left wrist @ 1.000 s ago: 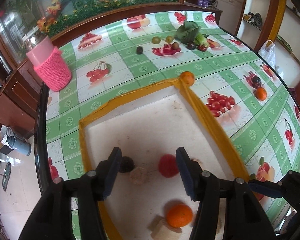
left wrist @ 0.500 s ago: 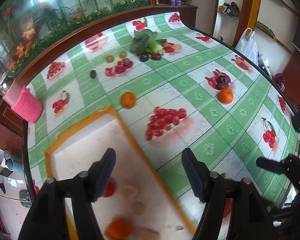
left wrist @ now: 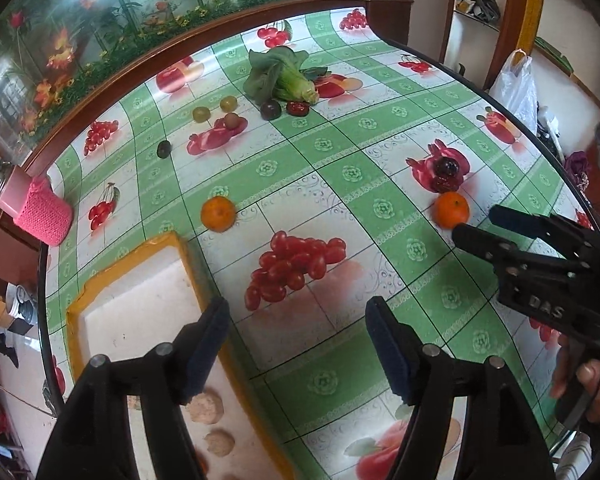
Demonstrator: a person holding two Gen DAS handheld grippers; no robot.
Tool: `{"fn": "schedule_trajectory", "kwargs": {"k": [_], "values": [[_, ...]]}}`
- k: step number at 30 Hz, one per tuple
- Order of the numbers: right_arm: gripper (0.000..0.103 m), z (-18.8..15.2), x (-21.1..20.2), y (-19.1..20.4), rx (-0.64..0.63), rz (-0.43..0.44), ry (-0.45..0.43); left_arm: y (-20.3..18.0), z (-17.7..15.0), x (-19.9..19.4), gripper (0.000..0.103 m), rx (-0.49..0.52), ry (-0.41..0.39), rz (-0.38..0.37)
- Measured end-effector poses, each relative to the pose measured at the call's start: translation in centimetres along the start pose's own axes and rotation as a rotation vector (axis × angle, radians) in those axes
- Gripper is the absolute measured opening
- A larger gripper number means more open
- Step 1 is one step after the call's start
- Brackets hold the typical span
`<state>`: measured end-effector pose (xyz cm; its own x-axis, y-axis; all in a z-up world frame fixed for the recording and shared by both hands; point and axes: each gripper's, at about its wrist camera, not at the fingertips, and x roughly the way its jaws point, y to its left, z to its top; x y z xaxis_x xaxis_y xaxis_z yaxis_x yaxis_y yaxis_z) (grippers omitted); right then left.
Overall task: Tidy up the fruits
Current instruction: 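Grasp an orange with the right gripper while the left grasps the brown date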
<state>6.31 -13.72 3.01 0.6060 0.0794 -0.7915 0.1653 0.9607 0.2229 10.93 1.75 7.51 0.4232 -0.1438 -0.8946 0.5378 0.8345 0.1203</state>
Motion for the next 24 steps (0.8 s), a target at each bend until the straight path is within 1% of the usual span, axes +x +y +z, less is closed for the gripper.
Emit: {"fn": "schedule_trajectory", "kwargs": {"k": [1,3,4,5,6,11,15,18,21,22,24], "values": [[0.061,0.3,0.7,-0.2,-0.010,-0.005,0.011,-0.1,0.2,0.1,0.074,-0.005,0.004,0.004],[0.054,0.4,1.5,-0.5,-0.022,-0.003,0.029,-0.3,0.6,0.4,0.074,-0.016,0.006,0.012],[0.041,0.5,1.9,-0.6,-0.034,-0.004,0.039,-0.5,0.9,0.5,0.074,-0.020,0.006,0.013],[0.034,0.5,2.2,-0.6,-0.050,-0.012,0.043,-0.7,1.1,0.7,0.074,-0.022,0.006,0.012],[0.034,0.4,2.2,-0.8,-0.056,0.003,0.035,-1.1,1.4,0.9,0.074,-0.022,0.008,0.012],[0.034,-0.4,0.6,-3.1,-0.036,0.012,0.001,-4.3,3.2,2.4,0.074,0.011,0.016,-0.006],[0.034,-1.8,-1.8,-5.8,-0.038,-0.032,-0.025,-7.8,4.9,4.0,0.074,0.045,0.020,-0.054],[0.034,-2.9,-3.1,-7.5,-0.041,-0.070,-0.028,-10.2,6.2,5.3,0.074,0.062,0.020,-0.071],[0.034,-3.5,-4.1,-8.7,-0.033,-0.087,-0.037,-12.0,7.4,6.5,0.069,0.076,0.022,-0.063],[0.034,-3.7,-4.3,-9.0,-0.028,-0.088,-0.038,-12.4,7.6,6.9,0.067,0.077,0.029,-0.069],[0.034,-3.9,-4.6,-9.4,-0.020,-0.086,-0.039,-13.0,7.9,7.6,0.066,0.073,0.049,-0.084]]}}
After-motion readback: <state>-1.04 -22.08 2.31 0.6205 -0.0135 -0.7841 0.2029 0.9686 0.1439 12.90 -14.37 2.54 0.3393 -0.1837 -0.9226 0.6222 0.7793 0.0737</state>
